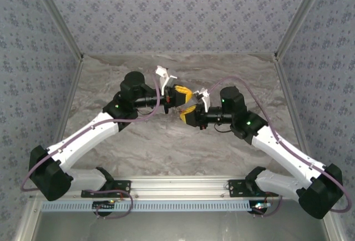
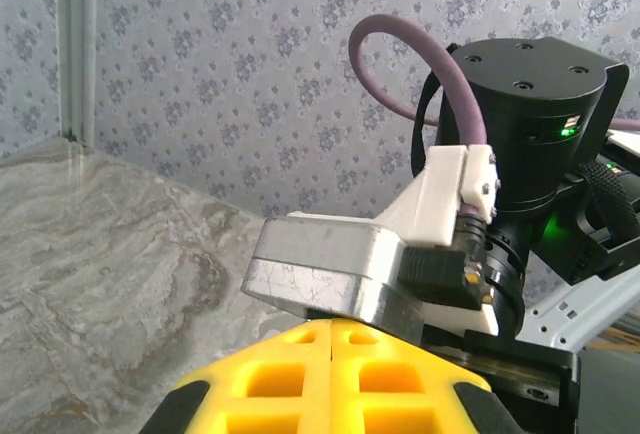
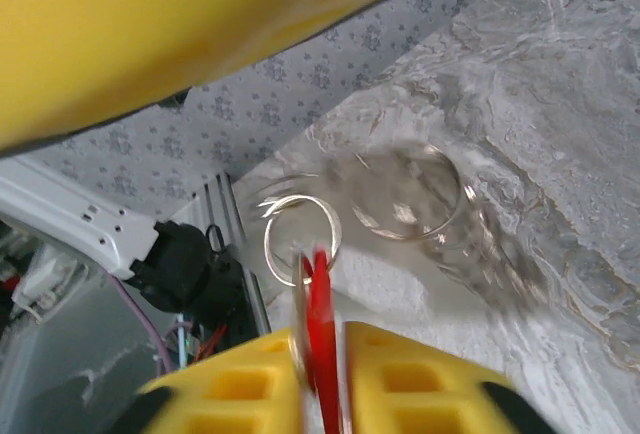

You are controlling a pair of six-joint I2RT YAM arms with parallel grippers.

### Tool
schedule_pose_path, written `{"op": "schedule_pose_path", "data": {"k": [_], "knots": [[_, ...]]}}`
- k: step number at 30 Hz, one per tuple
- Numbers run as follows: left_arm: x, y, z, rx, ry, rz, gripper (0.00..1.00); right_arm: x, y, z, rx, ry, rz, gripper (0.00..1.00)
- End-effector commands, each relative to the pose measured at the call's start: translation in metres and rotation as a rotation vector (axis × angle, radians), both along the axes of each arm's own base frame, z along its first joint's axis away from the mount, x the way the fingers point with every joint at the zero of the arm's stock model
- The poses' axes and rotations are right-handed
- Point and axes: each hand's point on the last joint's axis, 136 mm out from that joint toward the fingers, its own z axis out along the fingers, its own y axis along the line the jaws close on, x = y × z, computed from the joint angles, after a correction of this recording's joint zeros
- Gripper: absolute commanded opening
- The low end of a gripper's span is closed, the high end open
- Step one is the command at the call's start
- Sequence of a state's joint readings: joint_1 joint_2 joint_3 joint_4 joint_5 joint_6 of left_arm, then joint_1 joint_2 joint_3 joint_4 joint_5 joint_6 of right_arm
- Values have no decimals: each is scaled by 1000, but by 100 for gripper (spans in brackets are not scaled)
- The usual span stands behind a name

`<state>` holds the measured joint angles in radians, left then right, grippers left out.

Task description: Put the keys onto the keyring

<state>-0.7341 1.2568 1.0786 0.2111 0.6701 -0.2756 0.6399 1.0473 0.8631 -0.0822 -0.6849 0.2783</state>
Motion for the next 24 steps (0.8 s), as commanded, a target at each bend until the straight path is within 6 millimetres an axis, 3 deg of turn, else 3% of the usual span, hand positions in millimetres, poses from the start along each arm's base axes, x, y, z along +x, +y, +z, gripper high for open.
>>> {"op": "schedule_pose_path", "data": {"k": [1, 7, 15, 18, 21, 24], "knots": [[-7, 5, 27, -71, -69, 7, 0, -5, -20, 14, 44, -6, -20, 29], [-3, 9, 25, -72, -76, 46, 0, 5, -58, 11, 91, 21, -162, 32], [21, 38, 12, -54, -57, 291, 0, 32, -67, -48, 29, 151, -324, 51], [31, 59, 3, -34, -40, 427, 17, 37, -65, -71, 12, 202, -350, 54], [42, 84, -8, -12, -19, 575, 45, 39, -59, -92, -29, 235, -357, 56], [58, 115, -30, 32, 47, 743, 67, 41, -51, -108, -74, 261, -366, 56]]}}
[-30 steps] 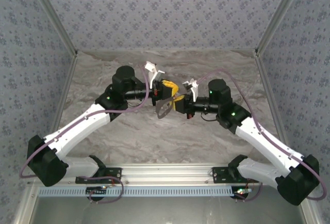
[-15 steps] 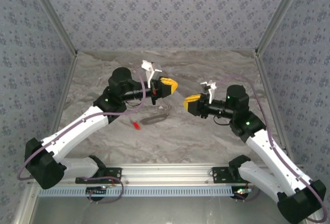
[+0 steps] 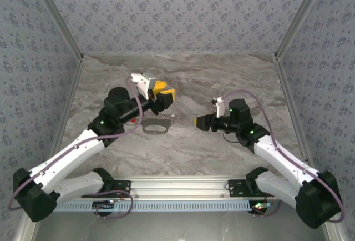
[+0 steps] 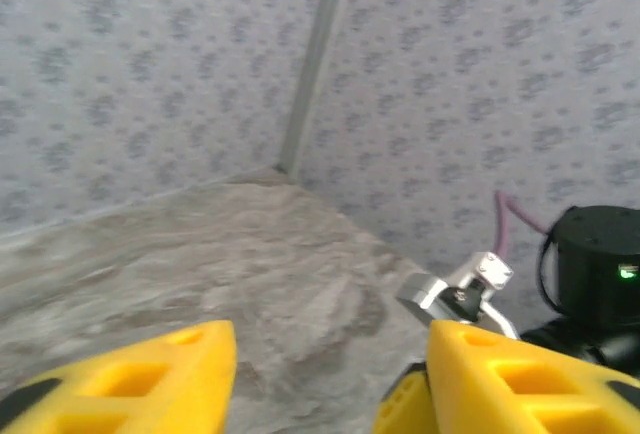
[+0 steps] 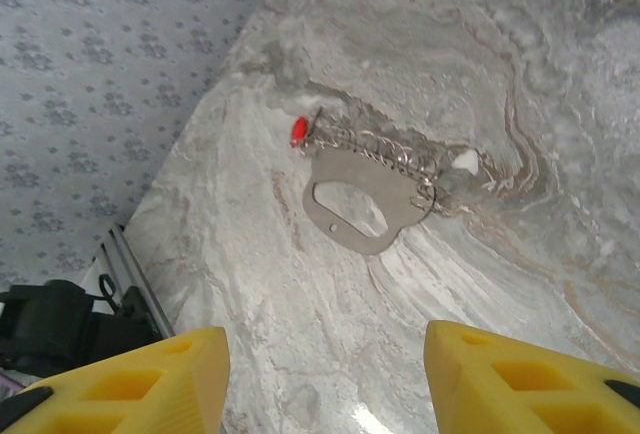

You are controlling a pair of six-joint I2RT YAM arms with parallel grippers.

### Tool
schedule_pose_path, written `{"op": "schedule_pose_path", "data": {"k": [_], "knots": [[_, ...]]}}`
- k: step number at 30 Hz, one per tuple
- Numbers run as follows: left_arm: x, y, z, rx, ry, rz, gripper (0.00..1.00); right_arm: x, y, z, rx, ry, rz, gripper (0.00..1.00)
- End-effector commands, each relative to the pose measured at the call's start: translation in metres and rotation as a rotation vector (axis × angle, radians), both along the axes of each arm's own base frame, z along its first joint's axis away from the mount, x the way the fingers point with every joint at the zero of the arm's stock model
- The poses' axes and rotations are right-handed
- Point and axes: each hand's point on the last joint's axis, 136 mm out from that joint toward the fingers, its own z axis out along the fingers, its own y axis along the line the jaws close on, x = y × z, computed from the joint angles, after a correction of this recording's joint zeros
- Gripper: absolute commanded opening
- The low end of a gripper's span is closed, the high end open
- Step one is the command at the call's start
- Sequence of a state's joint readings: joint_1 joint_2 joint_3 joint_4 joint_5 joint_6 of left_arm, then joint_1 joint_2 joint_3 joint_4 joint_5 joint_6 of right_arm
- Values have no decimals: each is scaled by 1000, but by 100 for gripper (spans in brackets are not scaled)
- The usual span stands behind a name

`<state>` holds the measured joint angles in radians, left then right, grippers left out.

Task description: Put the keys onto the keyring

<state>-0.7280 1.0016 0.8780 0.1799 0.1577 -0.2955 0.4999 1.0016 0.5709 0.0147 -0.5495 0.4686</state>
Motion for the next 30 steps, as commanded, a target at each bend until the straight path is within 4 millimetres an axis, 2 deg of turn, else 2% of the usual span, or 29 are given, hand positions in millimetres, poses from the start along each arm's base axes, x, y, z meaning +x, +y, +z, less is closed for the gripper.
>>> {"op": "schedule_pose_path", "data": {"k": [1, 4, 7, 10, 12, 15, 19, 22, 27, 30], "knots": [[30, 49, -27, 29, 107, 290, 72, 8, 7, -10, -22, 3, -40, 57], [47, 87, -64, 35, 283, 445, 80, 8, 18, -22, -66, 19, -37, 58], [60, 123, -104, -58, 493, 582, 84, 7, 29, -34, -106, 33, -19, 59], [65, 144, -142, -138, 687, 666, 88, 8, 36, -47, -137, 47, -16, 59], [65, 151, -165, -180, 793, 723, 88, 7, 40, -53, -142, 51, -13, 59], [64, 154, -189, -244, 926, 801, 88, 7, 44, -58, -138, 53, -15, 59], [54, 168, -220, -342, 1102, 982, 87, 5, 46, -59, -125, 49, -24, 59], [52, 173, -234, -452, 1159, 1079, 83, 3, 45, -57, -120, 41, -30, 59], [47, 182, -249, -543, 1205, 1225, 64, 1, 41, -53, -123, 22, -35, 60], [46, 183, -258, -549, 1236, 1273, 61, -3, 40, -54, -132, 30, -21, 60]]}}
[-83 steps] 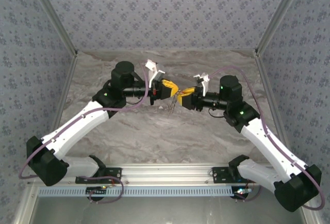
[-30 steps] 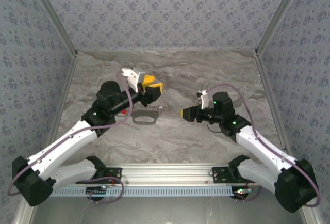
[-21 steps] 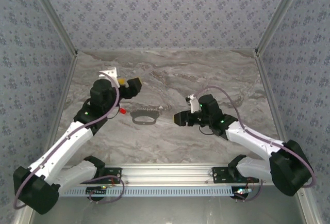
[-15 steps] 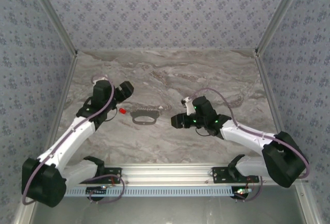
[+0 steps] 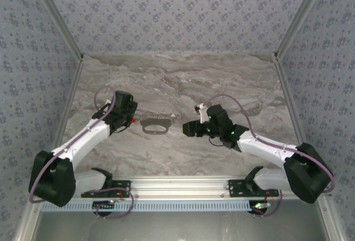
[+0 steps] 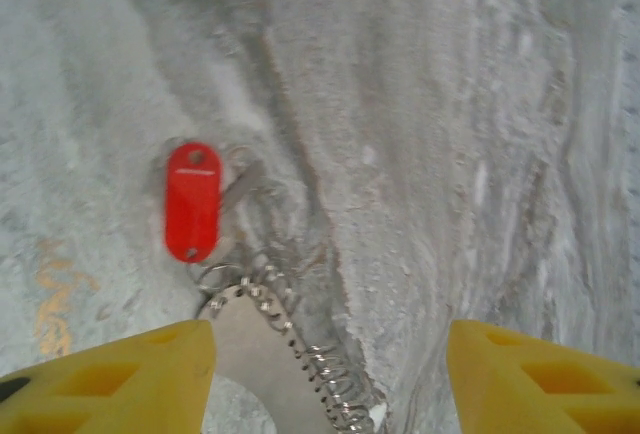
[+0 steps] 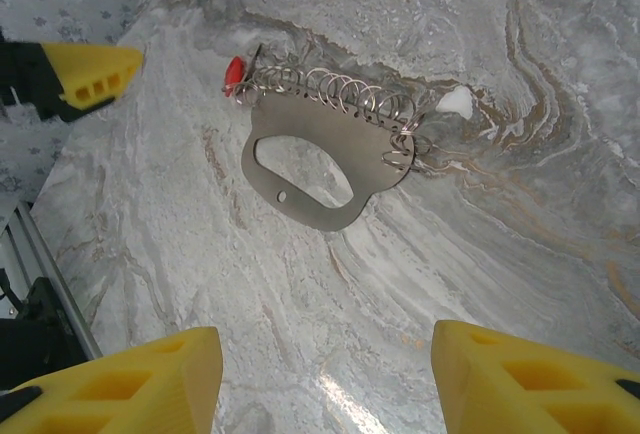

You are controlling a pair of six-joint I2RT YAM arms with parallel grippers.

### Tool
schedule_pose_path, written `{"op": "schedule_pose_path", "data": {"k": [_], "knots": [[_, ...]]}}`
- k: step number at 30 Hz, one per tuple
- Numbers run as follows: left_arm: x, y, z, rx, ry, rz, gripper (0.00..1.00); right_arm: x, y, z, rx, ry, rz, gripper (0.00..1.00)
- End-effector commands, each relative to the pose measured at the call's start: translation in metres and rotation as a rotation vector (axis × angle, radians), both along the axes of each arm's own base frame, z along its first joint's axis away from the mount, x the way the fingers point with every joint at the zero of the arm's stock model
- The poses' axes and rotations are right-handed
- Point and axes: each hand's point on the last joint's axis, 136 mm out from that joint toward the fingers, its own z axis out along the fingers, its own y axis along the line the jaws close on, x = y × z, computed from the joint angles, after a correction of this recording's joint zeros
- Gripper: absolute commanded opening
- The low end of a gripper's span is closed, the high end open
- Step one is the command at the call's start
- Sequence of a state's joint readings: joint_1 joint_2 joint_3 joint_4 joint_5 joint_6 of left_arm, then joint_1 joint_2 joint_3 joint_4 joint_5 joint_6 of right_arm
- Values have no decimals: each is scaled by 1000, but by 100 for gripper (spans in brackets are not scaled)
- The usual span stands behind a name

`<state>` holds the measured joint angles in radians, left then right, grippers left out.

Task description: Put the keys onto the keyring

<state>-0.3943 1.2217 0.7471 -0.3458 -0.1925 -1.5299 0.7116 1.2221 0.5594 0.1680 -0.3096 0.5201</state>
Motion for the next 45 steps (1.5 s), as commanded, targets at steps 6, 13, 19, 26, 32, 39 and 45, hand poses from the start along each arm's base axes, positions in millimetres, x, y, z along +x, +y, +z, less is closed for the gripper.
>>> {"op": "schedule_pose_path", "data": {"k": [6, 13, 19, 26, 32, 39, 45], "knots": [[0, 6, -28, -32, 98, 171, 63, -3, -3, 3, -9, -9, 9, 60], [12, -3, -47, -41, 134, 151, 63, -3, -9, 2, -33, -17, 8, 60], [23, -9, -59, -43, 149, 136, 61, -1, -17, 1, -37, -16, -4, 59], [33, -11, -71, -47, 168, 127, 51, -1, -25, -3, -39, -4, -15, 59], [34, -10, -82, -43, 194, 125, 39, 1, -29, -1, -36, -7, -22, 59], [35, -12, -83, -33, 192, 90, 11, 2, -30, 3, -27, -8, -28, 58], [54, -22, -49, 28, 96, -79, 0, 2, -29, 22, 15, -25, -36, 58]]}}
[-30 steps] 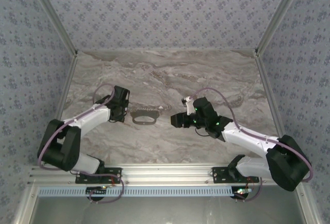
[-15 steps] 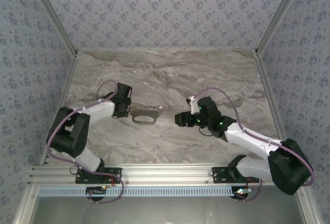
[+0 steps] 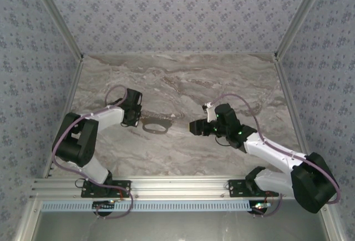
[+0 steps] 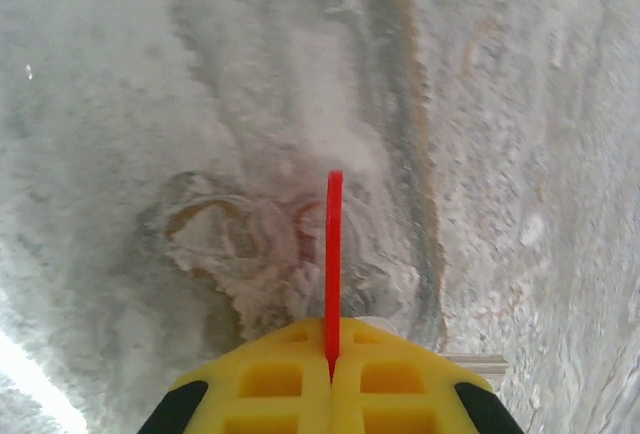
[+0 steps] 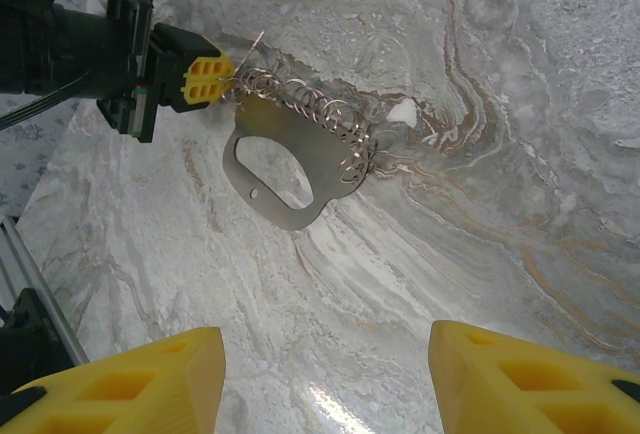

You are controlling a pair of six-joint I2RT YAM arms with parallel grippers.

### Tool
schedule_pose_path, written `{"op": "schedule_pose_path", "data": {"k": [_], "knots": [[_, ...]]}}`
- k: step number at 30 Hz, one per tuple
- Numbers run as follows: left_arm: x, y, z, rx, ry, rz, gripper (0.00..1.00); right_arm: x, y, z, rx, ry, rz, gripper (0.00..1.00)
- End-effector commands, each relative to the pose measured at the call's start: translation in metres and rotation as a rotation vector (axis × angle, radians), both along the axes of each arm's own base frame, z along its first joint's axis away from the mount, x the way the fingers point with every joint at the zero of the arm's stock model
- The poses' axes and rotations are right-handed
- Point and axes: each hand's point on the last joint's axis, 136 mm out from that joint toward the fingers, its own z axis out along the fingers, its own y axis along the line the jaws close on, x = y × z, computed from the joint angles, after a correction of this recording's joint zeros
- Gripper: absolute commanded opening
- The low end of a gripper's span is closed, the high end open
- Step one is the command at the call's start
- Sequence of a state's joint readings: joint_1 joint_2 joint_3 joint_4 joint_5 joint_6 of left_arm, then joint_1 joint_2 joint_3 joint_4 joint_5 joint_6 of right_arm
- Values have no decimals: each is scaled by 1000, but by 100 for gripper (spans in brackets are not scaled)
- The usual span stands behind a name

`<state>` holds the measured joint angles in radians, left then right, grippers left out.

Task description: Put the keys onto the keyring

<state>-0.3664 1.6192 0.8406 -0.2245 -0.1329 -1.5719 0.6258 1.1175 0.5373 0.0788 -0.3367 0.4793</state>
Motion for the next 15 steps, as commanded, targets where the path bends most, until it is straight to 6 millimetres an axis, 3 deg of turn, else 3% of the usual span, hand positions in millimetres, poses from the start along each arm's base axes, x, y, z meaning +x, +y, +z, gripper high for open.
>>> {"op": "schedule_pose_path", "data": {"k": [1, 9, 15], "knots": [[24, -10, 41, 33, -124, -148, 0, -2, 0, 18, 32, -15, 5, 58], [50, -62, 148, 60, -511, -574, 0, -3, 0, 60, 113, -59, -10, 58], [32, -108, 241, 89, -896, -853, 0, -4, -3, 99, 199, -104, -24, 59]]}}
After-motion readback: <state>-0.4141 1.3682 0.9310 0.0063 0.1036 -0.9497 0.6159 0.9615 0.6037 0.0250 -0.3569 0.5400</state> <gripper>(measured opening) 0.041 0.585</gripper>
